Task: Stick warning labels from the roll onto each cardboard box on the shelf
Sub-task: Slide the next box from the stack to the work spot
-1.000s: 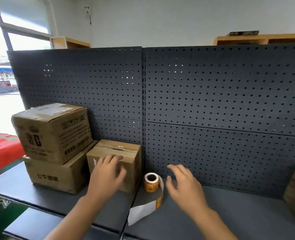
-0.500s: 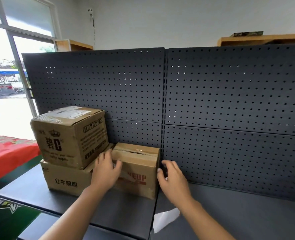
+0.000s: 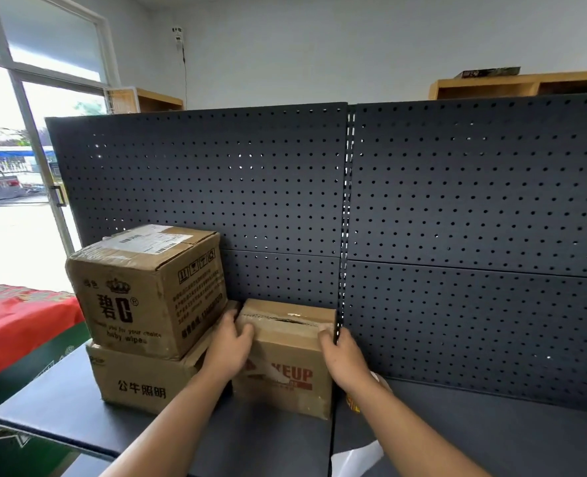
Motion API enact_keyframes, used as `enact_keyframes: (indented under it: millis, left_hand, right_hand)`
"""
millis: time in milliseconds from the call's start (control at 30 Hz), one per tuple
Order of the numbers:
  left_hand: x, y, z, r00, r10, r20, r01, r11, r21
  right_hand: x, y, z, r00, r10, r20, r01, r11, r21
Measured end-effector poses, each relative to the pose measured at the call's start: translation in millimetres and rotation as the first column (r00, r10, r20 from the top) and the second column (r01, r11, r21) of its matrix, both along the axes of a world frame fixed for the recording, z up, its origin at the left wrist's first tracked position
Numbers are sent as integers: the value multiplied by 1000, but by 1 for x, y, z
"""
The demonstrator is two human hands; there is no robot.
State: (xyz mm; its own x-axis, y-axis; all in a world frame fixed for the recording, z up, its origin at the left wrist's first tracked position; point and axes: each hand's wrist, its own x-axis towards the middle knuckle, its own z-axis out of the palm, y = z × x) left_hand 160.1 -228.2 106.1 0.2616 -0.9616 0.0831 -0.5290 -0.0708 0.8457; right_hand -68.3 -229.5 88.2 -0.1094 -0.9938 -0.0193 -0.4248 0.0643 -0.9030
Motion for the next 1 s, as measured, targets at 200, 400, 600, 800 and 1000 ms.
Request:
enact_keyframes:
  millis: [200,400,600,800,1000]
  left_hand:
    - [-8,1,-4,982,78,-173,-83,996,-20]
    - [-14,11,10,981,71,-181,-81,996,-46]
    - [-27,34,45,941,40,-337,-94,985,-146]
    - [-61,64,72,883,-13,-469,-89,977,-196]
    - [-128,87,76,843,-122,-523,37,985,-171]
  right_hand:
    - [12,7,-7,981,-28,194,20,999,41]
    - [10,14,4,963,-107,248,104,994,23]
    - [-5,32,32,964,-124,237,136,990,-35]
    - [-55,58,74,970,-85,227,109,990,-93]
    - [-128,94,93,973,-109,201,137,982,-127]
